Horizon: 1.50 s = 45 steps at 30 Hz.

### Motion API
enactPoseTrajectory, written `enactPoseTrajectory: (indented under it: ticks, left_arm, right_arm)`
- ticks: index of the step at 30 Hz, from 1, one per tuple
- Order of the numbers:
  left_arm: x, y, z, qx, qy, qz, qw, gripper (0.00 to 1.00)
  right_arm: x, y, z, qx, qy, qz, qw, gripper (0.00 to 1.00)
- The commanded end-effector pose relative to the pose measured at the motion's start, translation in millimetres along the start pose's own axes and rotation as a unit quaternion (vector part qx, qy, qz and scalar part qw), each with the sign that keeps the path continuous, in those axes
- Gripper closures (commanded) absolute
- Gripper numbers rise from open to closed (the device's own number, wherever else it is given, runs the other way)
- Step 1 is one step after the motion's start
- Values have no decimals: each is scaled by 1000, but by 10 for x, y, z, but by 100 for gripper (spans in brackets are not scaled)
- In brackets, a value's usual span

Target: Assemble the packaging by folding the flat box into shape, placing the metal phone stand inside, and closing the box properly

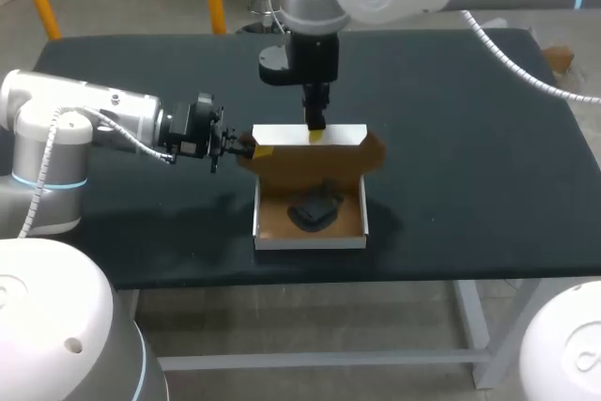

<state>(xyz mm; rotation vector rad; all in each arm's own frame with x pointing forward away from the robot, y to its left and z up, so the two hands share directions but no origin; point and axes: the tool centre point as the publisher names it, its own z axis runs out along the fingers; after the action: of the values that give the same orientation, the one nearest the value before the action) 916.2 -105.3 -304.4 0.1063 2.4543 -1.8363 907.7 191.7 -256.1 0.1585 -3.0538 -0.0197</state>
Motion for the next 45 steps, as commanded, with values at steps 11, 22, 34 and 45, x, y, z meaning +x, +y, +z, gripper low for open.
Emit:
enactPoseTrajectory:
  ticks: [11, 22, 34, 45]
  left_arm:
    - [4, 7, -2, 1, 0, 0, 1000, 100]
    - [4, 7, -2, 1, 0, 0, 1000, 100]
    - [4, 7, -2, 1, 0, 0, 1000, 100]
    - [4, 7, -2, 1, 0, 0, 1000, 100]
  right_arm:
    - [-109, 53, 149, 8, 26, 0, 1000, 68]
    - [-95, 66, 169, 13, 28, -1, 1000, 100]
    - [-52, -38, -6, -28, 20, 37, 999, 0]
    - [-18, -228, -310, -72, -13, 176, 982, 0]
